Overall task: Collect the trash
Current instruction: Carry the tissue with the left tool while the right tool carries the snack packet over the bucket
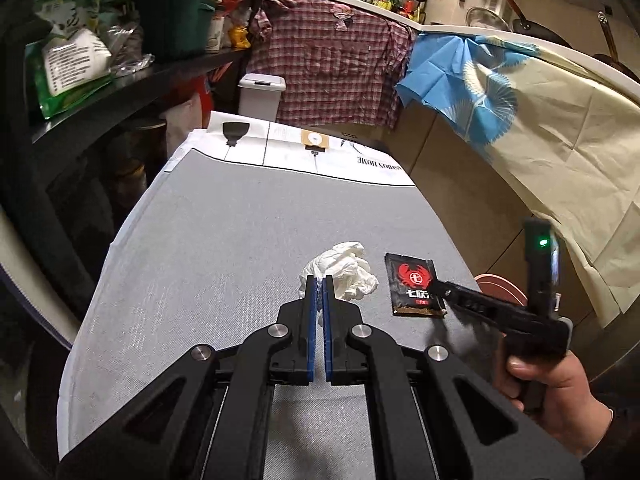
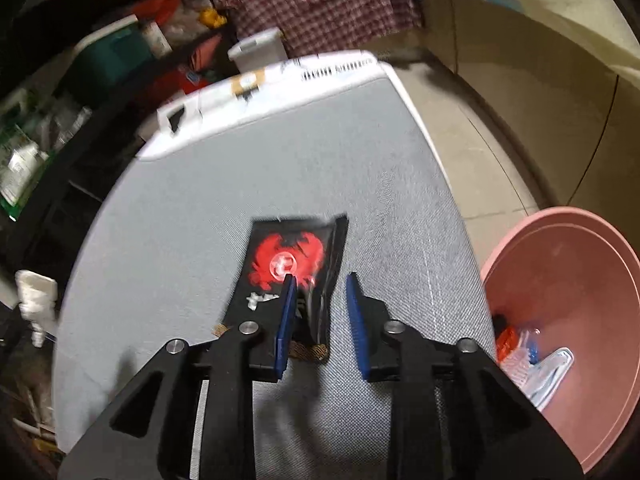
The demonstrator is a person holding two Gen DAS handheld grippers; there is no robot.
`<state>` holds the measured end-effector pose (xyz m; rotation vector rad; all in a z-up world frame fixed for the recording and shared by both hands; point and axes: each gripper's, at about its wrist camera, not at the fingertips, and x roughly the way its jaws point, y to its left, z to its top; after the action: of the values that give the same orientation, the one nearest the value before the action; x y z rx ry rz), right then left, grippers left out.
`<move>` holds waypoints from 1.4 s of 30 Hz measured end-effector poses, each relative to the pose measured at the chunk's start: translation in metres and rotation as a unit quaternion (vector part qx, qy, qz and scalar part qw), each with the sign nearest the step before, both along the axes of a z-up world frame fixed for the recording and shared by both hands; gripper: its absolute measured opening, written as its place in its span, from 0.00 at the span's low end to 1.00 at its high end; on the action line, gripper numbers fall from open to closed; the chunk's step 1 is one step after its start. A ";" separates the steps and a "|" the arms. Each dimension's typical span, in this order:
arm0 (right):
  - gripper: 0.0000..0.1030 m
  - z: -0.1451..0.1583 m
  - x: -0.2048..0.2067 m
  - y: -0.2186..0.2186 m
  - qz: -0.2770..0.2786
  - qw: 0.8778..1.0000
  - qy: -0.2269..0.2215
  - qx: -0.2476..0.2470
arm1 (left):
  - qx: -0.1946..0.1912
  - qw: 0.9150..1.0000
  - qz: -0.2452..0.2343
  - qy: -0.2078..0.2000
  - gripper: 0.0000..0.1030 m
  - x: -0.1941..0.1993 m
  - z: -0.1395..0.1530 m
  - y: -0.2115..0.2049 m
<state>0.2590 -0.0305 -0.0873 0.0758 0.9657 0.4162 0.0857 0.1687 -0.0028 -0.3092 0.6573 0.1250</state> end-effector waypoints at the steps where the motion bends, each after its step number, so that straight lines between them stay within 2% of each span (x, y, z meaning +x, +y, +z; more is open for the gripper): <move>1: 0.12 0.000 -0.002 0.002 0.001 1.000 -0.009 -0.006 | 0.000 1.000 0.002 0.000 0.03 -0.001 -0.001 0.001; 3: 0.02 0.001 -0.003 0.005 0.009 1.000 -0.013 -0.008 | 0.001 1.000 0.003 0.001 0.03 0.000 -0.001 0.002; 4: 0.01 0.001 -0.004 0.006 0.012 1.000 -0.015 -0.011 | 0.001 1.000 0.004 0.000 0.03 0.000 -0.001 0.002; 9: 0.00 0.010 -0.013 0.005 0.023 0.999 -0.031 -0.004 | 0.007 1.000 -0.001 -0.005 0.03 0.003 0.003 -0.002; 20: 0.00 0.066 -0.054 -0.004 0.050 0.994 -0.101 0.008 | 0.011 1.000 -0.010 -0.008 0.03 -0.007 0.003 -0.012; 30: 0.00 0.092 -0.085 -0.026 0.056 0.991 -0.121 0.010 | 0.005 1.000 -0.011 -0.011 0.03 -0.020 0.003 -0.022; 42: 0.00 0.131 -0.125 -0.073 0.064 0.986 -0.151 0.008 | 0.003 1.000 -0.017 -0.016 0.03 -0.031 0.004 -0.031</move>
<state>0.1345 -0.1034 0.0439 -0.0348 0.6701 0.5375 0.0547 0.1374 0.0017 -0.2940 0.6291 0.0895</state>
